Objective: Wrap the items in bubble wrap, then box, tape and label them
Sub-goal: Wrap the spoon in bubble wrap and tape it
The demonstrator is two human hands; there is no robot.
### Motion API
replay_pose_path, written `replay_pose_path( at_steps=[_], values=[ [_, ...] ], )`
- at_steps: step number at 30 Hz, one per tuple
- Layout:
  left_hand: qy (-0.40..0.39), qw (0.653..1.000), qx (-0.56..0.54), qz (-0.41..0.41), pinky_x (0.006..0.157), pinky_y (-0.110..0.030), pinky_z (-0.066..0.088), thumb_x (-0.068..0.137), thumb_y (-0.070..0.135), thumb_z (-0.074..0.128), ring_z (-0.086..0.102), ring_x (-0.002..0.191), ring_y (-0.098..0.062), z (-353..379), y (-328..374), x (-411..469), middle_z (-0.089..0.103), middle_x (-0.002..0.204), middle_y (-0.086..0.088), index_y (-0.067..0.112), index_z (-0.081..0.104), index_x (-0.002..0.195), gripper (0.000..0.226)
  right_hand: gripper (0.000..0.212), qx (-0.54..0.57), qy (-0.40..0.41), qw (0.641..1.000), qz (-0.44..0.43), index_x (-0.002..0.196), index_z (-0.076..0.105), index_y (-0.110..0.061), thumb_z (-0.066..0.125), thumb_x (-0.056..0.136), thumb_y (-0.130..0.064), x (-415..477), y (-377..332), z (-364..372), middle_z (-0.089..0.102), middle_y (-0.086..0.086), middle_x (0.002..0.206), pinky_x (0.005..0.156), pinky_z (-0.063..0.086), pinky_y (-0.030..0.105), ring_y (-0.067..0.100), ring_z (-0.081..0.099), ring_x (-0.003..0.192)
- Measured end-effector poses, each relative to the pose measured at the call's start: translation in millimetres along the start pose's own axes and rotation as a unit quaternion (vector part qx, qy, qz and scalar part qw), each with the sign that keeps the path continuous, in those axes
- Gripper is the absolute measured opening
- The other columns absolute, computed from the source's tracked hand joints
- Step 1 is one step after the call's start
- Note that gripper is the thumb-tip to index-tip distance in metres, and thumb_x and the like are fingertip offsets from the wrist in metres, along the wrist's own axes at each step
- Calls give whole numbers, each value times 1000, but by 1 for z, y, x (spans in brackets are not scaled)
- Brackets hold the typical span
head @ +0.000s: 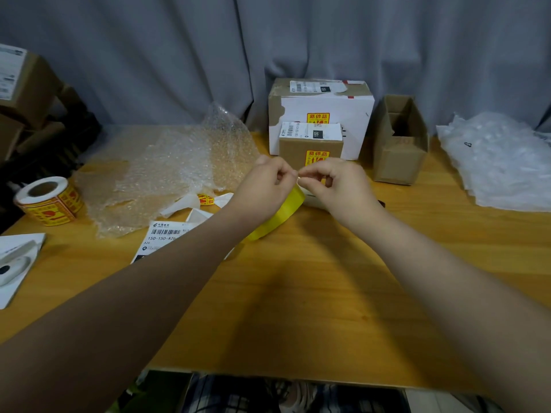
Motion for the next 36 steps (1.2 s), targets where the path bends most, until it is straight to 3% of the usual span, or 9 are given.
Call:
replay_pose_path(
  at_steps=[4, 8, 10, 13, 19, 23, 27, 30, 36],
  values=[
    [7, 1000, 8, 27, 71, -19, 38, 95, 28, 53, 42, 74, -2, 3, 4, -9, 41, 103, 4, 20, 59, 118, 25, 13, -55, -21, 998, 12, 93, 72, -15, 62, 91, -22, 0, 3, -1, 60, -3, 88, 65, 32, 20, 5, 45, 74],
    [-14, 995, 42, 88, 68, -24, 42, 94, 23, 53, 44, 71, -5, 5, 13, -15, 38, 104, 3, 29, 30, 145, 56, 17, -31, -106, 993, 50, 78, 59, -18, 58, 94, -19, -1, 13, 0, 53, 1, 97, 76, 33, 24, 15, 47, 92],
    [-28, 989, 76, 126, 74, -39, 48, 92, 17, 54, 51, 81, -18, 8, 13, -21, 43, 108, -3, 22, 39, 139, 49, 9, 36, -104, 989, 99, 96, 65, -17, 56, 96, -20, -1, 23, -10, 49, 4, 117, 89, 40, 26, 14, 50, 101],
    [-78, 974, 139, 159, 67, -44, 48, 92, 18, 52, 55, 77, -25, 19, 13, -32, 44, 117, -5, 16, 44, 128, 38, 46, 8, -88, 982, 167, 138, 46, -16, 55, 95, -31, 0, 44, -30, 41, 3, 137, 93, 41, 27, 16, 52, 108],
    [-232, 943, 182, 155, 64, -29, 41, 92, 23, 52, 46, 72, -9, 39, 17, -41, 42, 114, 5, 23, 42, 115, 25, 75, -178, -259, 923, 220, 145, 36, -18, 64, 84, -50, -8, 78, -24, 39, 8, 144, 109, 34, 36, 26, 39, 132],
    [-170, 971, 143, 93, 79, -28, 42, 94, 39, 51, 50, 92, -11, 29, 16, -2, 49, 103, 8, 24, 50, 121, 31, 62, -233, -279, 906, 215, 141, 37, -32, 59, 85, -46, -10, 84, -22, 42, 3, 127, 100, 33, 41, 26, 41, 123],
    [-237, 928, 271, 98, 105, -35, 32, 92, 31, 57, 37, 129, -21, 36, 1, 50, 41, 142, -2, 22, 41, 140, 52, 45, -220, -292, 904, 220, 127, 48, -30, 57, 85, -41, -8, 81, -19, 48, 0, 118, 97, 32, 40, 21, 47, 112],
    [-328, 918, 220, 28, 99, -32, 39, 87, 28, 65, 46, 122, -23, 51, -12, 69, 50, 135, -4, 20, 49, 135, 51, 26, -187, -289, 909, 237, 107, 52, -29, 58, 84, -41, -7, 83, -22, 51, -1, 110, 96, 42, 40, 18, 51, 101],
    [-312, 939, 142, 8, 79, -29, 43, 82, 24, 72, 54, 97, -17, 61, -24, 74, 58, 105, 3, 26, 60, 105, 26, 9, -68, -279, 912, 293, 95, 59, -20, 54, 89, -24, -8, 90, -33, 60, 0, 97, 82, 46, 31, 19, 56, 94]
  ],
)
Point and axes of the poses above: each hand's wrist, its own x-axis towards the middle knuckle, its own z-axis out of the palm, y = z × x, the point moved 2 cm from there along x, towards the middle knuckle
